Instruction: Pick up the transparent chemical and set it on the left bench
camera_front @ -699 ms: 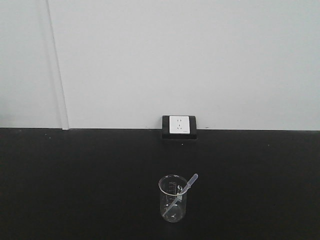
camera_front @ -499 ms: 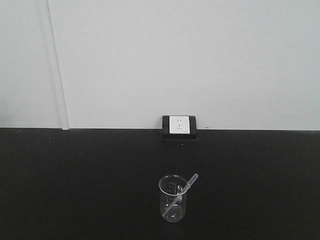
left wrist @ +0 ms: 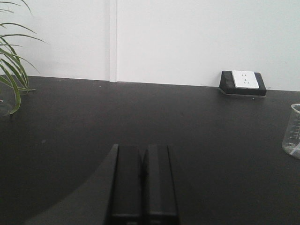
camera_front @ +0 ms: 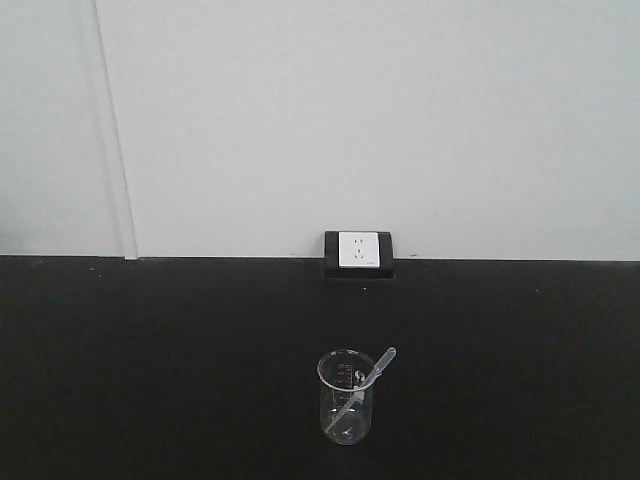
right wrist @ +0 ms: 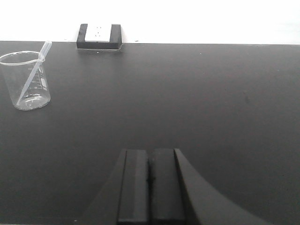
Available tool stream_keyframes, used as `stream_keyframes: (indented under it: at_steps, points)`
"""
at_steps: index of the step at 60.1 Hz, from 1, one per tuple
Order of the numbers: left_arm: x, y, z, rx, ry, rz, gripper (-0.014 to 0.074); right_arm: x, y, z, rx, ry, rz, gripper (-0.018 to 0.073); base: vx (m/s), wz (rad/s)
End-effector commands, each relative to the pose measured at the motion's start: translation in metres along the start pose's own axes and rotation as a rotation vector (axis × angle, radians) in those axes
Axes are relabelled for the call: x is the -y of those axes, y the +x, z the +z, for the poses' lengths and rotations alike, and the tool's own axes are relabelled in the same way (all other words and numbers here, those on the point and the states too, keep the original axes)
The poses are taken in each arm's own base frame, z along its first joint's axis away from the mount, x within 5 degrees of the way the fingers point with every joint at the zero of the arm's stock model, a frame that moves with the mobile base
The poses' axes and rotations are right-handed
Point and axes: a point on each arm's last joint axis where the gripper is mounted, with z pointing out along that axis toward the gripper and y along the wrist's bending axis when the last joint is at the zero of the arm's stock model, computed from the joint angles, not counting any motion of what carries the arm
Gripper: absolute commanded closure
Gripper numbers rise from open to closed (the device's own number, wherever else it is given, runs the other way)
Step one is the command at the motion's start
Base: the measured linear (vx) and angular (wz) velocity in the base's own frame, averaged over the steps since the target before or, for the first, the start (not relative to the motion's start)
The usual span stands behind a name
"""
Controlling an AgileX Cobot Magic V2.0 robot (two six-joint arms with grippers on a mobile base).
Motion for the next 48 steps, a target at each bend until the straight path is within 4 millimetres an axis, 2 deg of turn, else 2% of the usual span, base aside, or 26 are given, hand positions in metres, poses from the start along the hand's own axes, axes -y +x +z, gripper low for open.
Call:
stream_keyframes:
  at_steps: [1, 14, 21, 24, 39, 48]
  points:
    - [0.0, -0.003, -0.001, 0.081, -0.002, -0.009, 0.06, 0.0, -0.006, -0.001, 0.094, 0.007, -0.009, 0.0566, 0.0, 0.0]
    - [0.0, -0.003, -0.001, 0.081, -0.002, -0.009, 0.06, 0.0, -0.006, -0.001, 0.094, 0.007, -0.009, 0.0566, 0.0, 0.0]
    - [0.0, -0.003, -0.001, 0.081, -0.002, -0.009, 0.06, 0.002, -0.008, -0.001, 0.11, 0.037, -0.195, 0.0566, 0.0, 0.0]
    - [0.0, -0.003, -0.001, 0.081, -0.002, -0.009, 0.06, 0.002, -0.009, -0.001, 0.123, 0.041, -0.22, 0.0566, 0.0, 0.0]
    - [0.0, -0.003, -0.001, 0.081, -0.002, -0.009, 0.06, 0.001, -0.023, -0.004, 0.275, 0.002, 0.067, 0.0566, 0.0, 0.0]
    - [0.0, -0.003, -0.001, 0.081, -0.002, -0.009, 0.06, 0.001, -0.023, -0.004, 0.284, -0.001, 0.088, 0.0566, 0.0, 0.0]
